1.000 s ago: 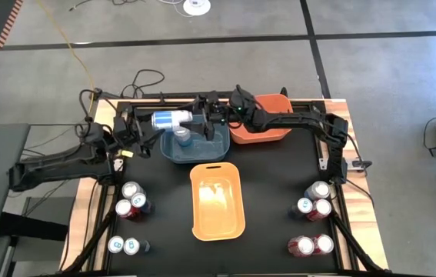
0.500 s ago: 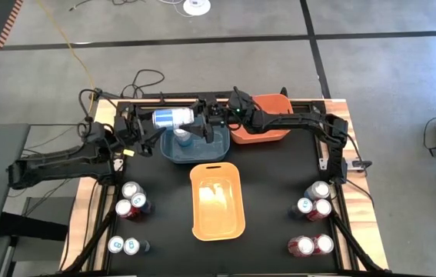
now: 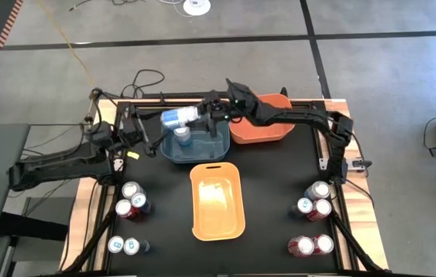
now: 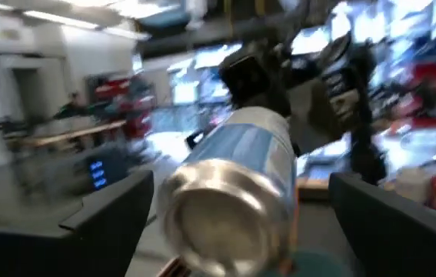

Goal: Sort soda cans
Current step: Put the top blue-white soda can into the blue bin

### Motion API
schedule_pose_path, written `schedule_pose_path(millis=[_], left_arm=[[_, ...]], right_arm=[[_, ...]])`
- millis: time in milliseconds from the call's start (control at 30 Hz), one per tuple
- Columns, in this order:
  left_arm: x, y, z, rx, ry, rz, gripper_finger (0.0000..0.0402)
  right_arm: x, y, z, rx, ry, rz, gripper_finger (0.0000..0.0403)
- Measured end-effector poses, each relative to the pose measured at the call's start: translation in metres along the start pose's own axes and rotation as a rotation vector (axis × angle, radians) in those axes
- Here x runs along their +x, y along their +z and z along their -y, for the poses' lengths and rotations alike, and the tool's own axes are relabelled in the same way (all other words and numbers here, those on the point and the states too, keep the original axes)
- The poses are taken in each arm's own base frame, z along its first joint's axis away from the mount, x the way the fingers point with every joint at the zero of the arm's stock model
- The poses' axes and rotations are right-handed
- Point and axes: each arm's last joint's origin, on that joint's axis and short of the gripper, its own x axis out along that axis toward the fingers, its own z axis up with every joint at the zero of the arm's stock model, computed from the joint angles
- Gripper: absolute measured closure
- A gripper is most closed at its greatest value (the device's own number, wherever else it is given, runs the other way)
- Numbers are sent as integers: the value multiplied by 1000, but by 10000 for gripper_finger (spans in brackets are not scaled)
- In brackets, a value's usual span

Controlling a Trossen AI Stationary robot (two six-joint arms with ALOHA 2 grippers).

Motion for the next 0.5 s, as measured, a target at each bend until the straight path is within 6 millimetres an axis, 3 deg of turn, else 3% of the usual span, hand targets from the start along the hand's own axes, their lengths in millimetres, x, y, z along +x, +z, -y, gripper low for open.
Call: schedule_pose_path(millis=[133,300,500], left_arm=[[-8,6,-5,28,66,-129,20],[-13,6,-7,15,112,-193,19],[-9,4,-6,30,112,-201,18]], right_arm=[[-22,10,0,-38,-132,-105,108],[-40,4,-3,-108,-336,-286,108],[-30,-6,-8,-148,-412,-464,108]])
